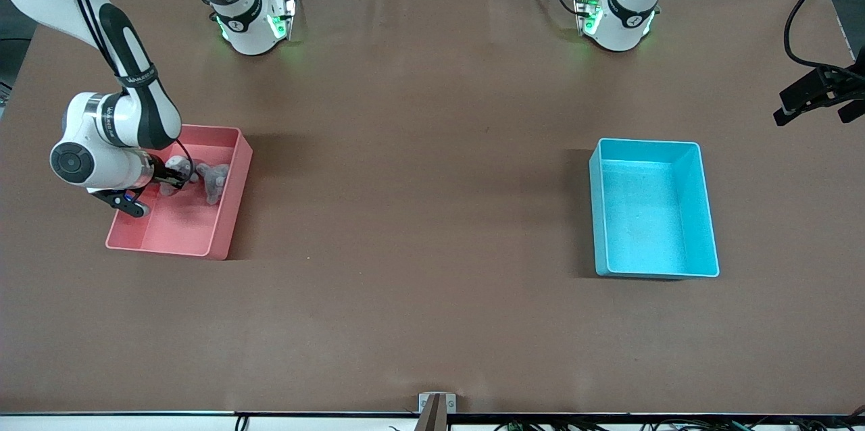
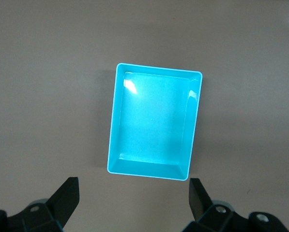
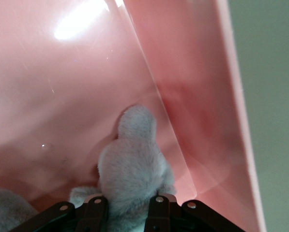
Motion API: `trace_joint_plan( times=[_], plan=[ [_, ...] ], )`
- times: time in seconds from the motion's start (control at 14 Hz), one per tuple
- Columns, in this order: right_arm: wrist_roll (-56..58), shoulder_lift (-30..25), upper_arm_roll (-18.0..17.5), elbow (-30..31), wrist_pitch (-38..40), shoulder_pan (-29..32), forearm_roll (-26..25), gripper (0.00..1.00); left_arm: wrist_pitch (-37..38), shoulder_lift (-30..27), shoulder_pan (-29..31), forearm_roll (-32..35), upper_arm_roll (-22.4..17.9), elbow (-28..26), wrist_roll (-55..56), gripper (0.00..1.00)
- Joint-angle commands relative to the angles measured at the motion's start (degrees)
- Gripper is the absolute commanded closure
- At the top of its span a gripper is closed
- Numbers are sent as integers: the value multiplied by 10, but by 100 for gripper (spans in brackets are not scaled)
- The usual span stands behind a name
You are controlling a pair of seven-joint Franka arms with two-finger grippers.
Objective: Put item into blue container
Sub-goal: 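Carry the plush to the table middle and release it with the right gripper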
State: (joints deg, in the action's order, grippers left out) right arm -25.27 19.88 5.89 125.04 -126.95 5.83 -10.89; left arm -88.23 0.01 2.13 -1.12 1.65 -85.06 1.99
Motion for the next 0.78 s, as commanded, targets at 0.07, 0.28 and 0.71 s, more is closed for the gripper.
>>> trace_joint_plan(
  times=[0.07,0.28,0.71],
  plan=[
    [-4,0,-4,-72,88,-5,-8,100,0,4,2,4,1,9,-8,0],
    [-7,0,-4,-153,197,-37,-1,100,0,4,2,4,1,9,-8,0],
    [-153,0,-3,-280,335,-154,107,100,0,4,2,4,1,9,-8,0]
  ],
)
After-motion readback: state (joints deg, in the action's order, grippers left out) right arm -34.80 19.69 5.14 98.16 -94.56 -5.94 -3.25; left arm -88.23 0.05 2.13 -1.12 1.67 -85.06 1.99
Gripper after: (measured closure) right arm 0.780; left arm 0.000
